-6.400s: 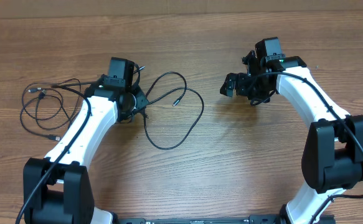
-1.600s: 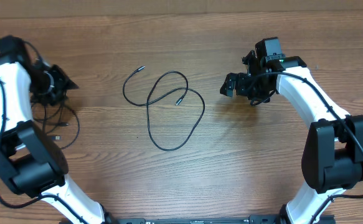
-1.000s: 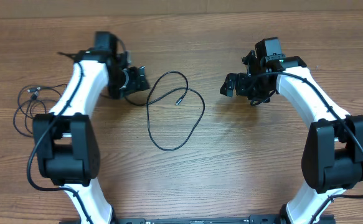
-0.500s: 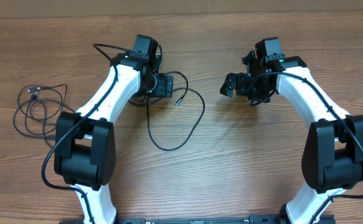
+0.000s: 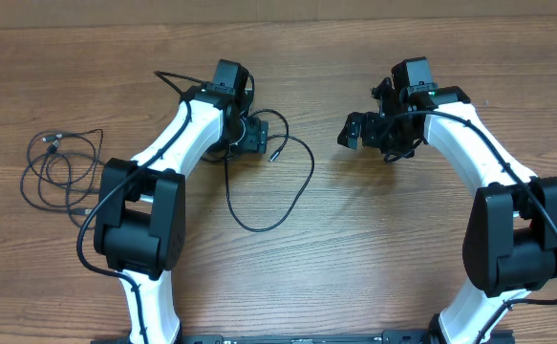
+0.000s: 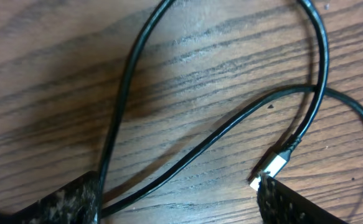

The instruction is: Untangle cables

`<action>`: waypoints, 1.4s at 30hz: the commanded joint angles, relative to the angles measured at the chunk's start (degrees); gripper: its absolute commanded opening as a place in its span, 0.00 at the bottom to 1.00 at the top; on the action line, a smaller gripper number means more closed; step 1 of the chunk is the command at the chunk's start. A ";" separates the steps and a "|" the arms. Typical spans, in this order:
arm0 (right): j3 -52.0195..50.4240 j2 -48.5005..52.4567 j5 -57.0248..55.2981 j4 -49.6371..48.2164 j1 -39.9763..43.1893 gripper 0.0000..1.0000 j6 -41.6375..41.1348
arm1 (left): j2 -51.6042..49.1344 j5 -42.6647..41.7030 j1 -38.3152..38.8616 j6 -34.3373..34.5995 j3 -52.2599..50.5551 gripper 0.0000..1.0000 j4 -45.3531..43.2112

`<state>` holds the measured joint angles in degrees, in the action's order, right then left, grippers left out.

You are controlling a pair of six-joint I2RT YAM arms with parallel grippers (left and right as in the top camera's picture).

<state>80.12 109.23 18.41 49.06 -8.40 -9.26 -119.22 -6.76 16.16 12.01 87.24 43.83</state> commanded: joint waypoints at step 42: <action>-0.24 -1.42 -0.39 -0.17 -0.20 1.00 -0.11 | -3.37 -1.86 1.51 0.42 -0.63 0.81 -2.27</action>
<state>80.12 109.23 18.41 49.10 -8.38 -9.23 -121.80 -7.92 17.28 12.01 87.24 41.89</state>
